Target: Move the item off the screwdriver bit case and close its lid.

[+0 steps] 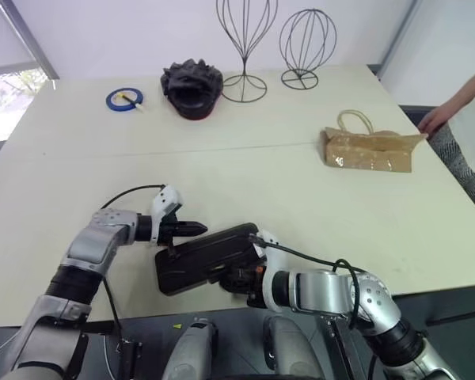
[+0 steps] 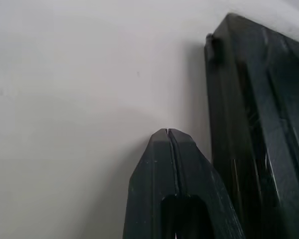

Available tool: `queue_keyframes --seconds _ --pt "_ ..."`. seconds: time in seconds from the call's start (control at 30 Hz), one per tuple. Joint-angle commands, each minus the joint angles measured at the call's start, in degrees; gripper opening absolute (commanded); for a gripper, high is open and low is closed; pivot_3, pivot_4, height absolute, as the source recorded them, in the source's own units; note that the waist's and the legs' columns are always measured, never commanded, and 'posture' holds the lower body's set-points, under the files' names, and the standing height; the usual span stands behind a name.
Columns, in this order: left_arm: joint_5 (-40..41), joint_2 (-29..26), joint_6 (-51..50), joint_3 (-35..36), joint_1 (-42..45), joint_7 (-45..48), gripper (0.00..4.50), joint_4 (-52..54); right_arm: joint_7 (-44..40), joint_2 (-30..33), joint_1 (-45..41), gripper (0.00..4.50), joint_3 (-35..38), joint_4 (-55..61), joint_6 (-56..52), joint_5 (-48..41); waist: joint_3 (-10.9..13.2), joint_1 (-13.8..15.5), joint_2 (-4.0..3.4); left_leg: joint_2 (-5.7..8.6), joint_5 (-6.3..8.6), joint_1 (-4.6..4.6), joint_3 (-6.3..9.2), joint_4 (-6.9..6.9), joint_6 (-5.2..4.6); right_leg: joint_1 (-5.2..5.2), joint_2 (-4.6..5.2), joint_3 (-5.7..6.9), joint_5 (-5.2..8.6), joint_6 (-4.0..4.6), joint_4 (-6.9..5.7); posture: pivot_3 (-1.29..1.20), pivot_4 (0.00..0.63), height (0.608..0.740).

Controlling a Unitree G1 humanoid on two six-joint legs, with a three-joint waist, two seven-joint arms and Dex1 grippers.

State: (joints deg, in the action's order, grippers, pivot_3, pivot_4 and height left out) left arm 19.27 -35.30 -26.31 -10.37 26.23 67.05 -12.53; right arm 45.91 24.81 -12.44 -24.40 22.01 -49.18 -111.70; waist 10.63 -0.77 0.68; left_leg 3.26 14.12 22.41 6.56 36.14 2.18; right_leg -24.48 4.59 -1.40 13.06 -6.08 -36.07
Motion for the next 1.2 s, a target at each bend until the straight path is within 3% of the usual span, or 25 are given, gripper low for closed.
queue_keyframes --seconds 0.03,0.5,0.97,1.2 --pt "-2.31 1.28 2.28 -2.5 1.01 1.69 0.0 -1.89 0.79 -1.02 -0.34 0.12 -0.14 0.67 1.23 -1.3 -0.01 0.06 0.01 0.0 0.0 0.0 0.0 0.01 0.0 0.01 0.0 0.0 0.0 0.0 0.0 0.0 0.15 0.74" --pt "-6.79 3.57 6.01 -6.29 6.03 10.5 0.0 -7.64 2.13 -3.82 -0.68 0.12 -0.65 1.28 3.24 1.86 -0.06 -0.18 0.02 0.01 0.0 -0.03 0.01 0.01 -0.01 0.06 -0.01 0.01 0.0 0.0 0.01 0.0 0.15 0.74" --pt "-8.77 3.6 6.98 -9.44 3.81 14.9 0.0 -4.3 -3.78 -5.44 -4.32 0.12 0.59 1.97 0.25 18.38 -0.07 -0.46 0.04 -0.06 0.01 -0.08 0.04 -0.02 -0.03 0.04 -0.1 0.0 0.0 0.0 -0.01 0.0 0.15 0.74" --pt "-10.09 5.78 9.93 -8.97 5.75 13.89 0.0 -7.59 -6.23 -6.86 -4.99 0.12 1.5 1.62 -1.95 21.23 -0.1 -0.41 0.03 -0.09 0.01 -0.11 0.04 -0.03 -0.03 0.04 -0.13 0.0 0.0 0.01 -0.03 0.0 0.15 0.74"
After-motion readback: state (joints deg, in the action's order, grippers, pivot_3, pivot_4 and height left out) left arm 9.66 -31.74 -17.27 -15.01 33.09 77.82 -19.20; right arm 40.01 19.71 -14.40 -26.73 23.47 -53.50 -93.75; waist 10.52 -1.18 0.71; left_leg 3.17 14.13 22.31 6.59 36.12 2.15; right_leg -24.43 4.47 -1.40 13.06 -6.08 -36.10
